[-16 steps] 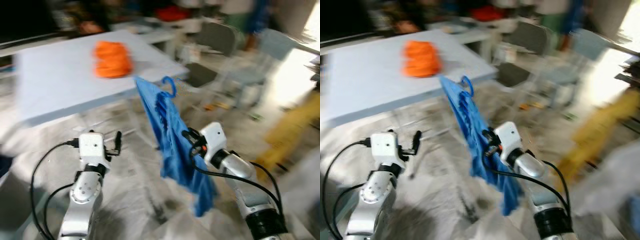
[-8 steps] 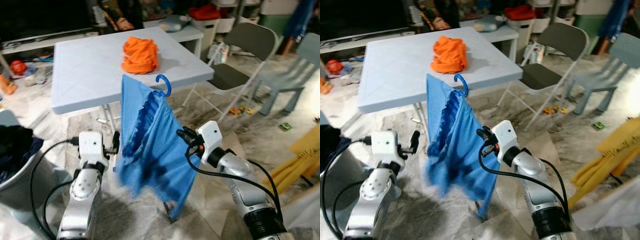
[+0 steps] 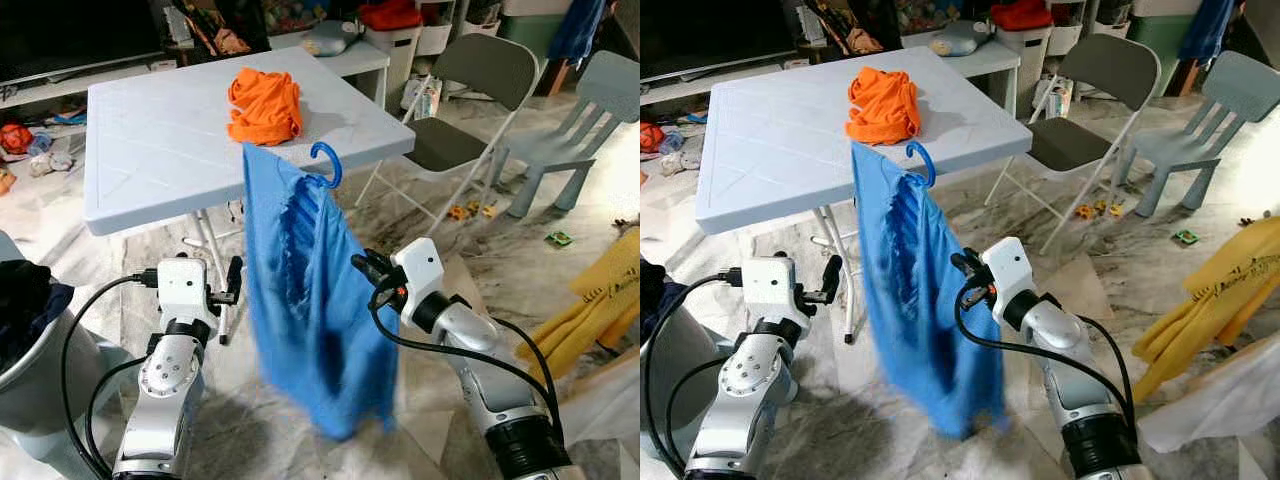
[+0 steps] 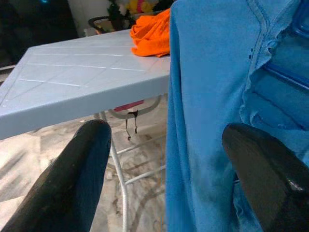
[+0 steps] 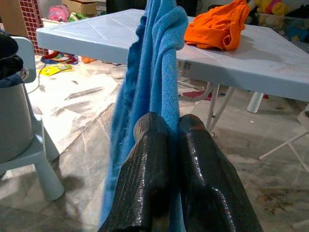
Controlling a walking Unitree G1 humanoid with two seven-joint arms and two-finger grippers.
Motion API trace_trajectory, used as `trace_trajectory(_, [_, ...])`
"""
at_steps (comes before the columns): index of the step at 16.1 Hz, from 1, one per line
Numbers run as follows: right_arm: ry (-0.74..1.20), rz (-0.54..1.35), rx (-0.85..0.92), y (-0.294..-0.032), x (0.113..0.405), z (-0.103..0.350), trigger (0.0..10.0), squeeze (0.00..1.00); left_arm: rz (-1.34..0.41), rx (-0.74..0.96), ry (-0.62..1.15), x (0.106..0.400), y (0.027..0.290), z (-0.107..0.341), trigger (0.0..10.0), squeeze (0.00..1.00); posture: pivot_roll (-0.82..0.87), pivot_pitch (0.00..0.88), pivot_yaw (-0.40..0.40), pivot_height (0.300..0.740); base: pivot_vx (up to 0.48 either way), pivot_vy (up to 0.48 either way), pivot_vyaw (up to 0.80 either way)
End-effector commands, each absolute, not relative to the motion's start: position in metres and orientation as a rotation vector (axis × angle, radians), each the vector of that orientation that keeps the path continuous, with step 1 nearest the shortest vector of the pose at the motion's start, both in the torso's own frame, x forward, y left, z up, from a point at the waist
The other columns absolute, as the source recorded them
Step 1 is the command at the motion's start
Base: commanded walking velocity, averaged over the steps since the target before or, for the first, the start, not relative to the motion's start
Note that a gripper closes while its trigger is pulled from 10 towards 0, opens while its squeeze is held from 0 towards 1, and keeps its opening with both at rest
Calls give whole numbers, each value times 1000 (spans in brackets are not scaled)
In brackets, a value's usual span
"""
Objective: Hang hanger
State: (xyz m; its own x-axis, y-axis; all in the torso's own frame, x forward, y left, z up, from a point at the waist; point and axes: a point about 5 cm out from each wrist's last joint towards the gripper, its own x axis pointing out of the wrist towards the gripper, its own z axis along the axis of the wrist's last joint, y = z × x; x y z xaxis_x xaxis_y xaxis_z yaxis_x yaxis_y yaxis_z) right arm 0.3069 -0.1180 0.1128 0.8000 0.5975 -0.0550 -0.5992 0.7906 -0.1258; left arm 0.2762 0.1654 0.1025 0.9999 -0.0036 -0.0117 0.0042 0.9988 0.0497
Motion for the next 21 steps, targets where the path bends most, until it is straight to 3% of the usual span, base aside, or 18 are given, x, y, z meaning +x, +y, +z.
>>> trace_trajectory(1, [-43,655,-140,-114,308,125,10000,0,-5,56,2,276,168,105,10000,0,-60,0,20,740,274,0,0])
trace_trajectory(13, [-44,686,-157,-97,304,121,10000,0,-30,69,-4,278,169,108,10000,0,-28,0,17,740,293,0,0])
trace_trajectory(21, [-43,711,-153,-103,312,125,10000,0,22,80,23,285,172,104,10000,0,-37,0,26,740,0,0,0])
